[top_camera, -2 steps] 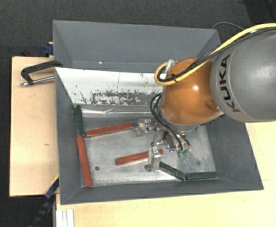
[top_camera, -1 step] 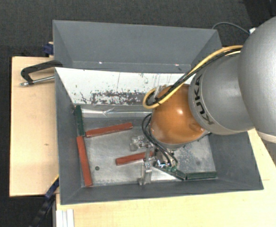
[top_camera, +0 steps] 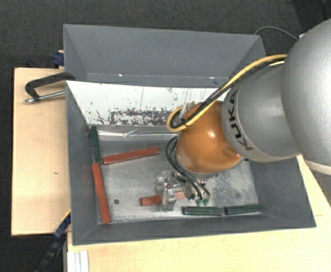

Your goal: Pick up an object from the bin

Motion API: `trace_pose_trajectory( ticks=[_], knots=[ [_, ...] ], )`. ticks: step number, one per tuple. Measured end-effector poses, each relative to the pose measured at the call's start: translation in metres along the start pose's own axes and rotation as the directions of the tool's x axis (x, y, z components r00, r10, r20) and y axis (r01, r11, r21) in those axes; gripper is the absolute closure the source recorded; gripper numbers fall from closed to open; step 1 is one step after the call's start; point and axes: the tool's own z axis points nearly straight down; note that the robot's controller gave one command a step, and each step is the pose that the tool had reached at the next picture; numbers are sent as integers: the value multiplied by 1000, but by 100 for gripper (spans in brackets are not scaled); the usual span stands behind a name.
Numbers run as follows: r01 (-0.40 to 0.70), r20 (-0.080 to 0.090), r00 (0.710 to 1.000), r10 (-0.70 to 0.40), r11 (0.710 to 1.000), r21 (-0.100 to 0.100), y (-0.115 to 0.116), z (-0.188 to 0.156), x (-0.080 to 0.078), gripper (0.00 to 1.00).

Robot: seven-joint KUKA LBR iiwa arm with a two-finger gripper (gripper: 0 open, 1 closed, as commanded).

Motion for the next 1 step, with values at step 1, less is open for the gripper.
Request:
trace_pose_trajectory(
  ticks=[1],
  knots=[
    [0,0,1000,0,1000,0,0,0,0,100]
  ],
)
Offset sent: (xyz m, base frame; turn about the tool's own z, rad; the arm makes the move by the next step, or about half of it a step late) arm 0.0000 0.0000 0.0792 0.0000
